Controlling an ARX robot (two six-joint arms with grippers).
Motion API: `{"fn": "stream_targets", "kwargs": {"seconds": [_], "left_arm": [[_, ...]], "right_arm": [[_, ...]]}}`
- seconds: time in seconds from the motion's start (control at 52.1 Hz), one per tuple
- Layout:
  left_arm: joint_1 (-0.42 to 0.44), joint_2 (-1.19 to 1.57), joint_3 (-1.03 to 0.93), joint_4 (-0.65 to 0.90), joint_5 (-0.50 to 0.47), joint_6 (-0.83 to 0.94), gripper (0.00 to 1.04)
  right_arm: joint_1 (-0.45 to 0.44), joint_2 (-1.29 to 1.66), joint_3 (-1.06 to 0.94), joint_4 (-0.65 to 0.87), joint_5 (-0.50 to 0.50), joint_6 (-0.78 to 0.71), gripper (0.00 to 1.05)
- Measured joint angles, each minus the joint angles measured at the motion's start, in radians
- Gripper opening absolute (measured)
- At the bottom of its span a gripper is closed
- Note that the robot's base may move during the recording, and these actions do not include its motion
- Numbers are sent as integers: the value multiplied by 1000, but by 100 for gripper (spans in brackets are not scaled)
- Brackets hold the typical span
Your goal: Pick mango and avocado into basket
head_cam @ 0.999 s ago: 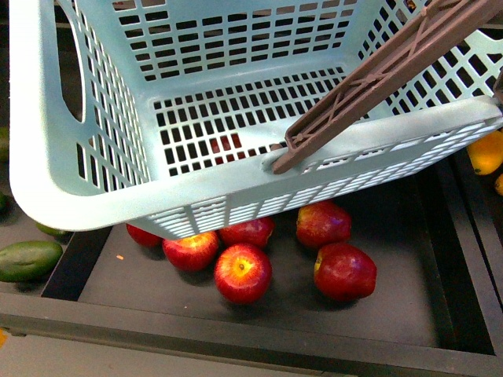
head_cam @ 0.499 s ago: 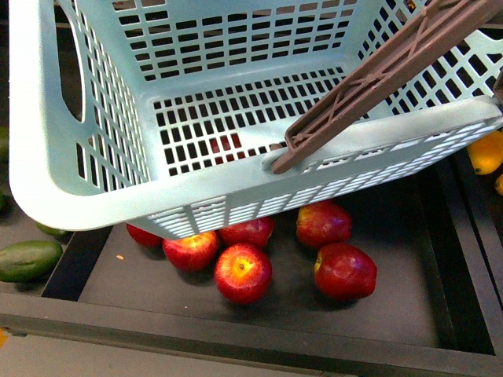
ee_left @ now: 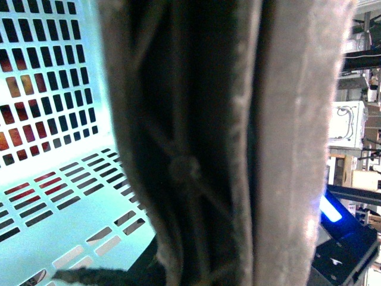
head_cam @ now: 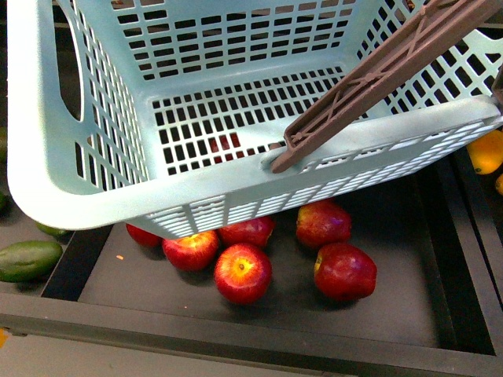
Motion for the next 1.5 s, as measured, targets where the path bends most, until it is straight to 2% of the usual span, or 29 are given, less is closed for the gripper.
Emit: {"fn": "stream_targets", "kwargs": {"seconds": [0.211, 0.307, 0.442, 0.538, 0.615, 0.634, 0.73, 0.903, 0.999, 1.153, 1.422, 1.498], "left_arm": [[0, 0, 0, 0, 2, 0, 15], [0, 0, 0, 0, 1, 0, 15], [0, 0, 0, 0, 1, 0, 15], [0, 0, 0, 0, 1, 0, 15], [0, 0, 0, 0, 0, 0, 15], [0, 0, 0, 0, 1, 0, 15], [0, 0, 0, 0, 1, 0, 15], [0, 0, 0, 0, 0, 0, 15], [0, 0, 0, 0, 0, 0, 15], [0, 0, 0, 0, 2, 0, 15], [0, 0, 0, 0, 1, 0, 15], [0, 0, 0, 0, 0, 0, 15]], "right_arm": [[-48, -328, -325, 140, -245, 71, 65], [-64, -514, -514, 243, -392, 153, 65], [-59, -776, -786, 500, -569, 370, 65], [-18, -961, -973, 772, -604, 622, 65], [43, -1082, -1094, 941, -602, 800, 65], [74, -1125, -1137, 998, -590, 879, 65], [185, -1253, -1242, 1145, -514, 1088, 65], [341, -1356, -1289, 1244, -361, 1287, 65], [433, -1362, -1302, 1250, -291, 1341, 65], [563, -1301, -1303, 1282, -192, 1345, 65], [711, -1169, -1228, 1300, -82, 1342, 65], [735, -1162, -1225, 1291, -76, 1335, 74]]}}
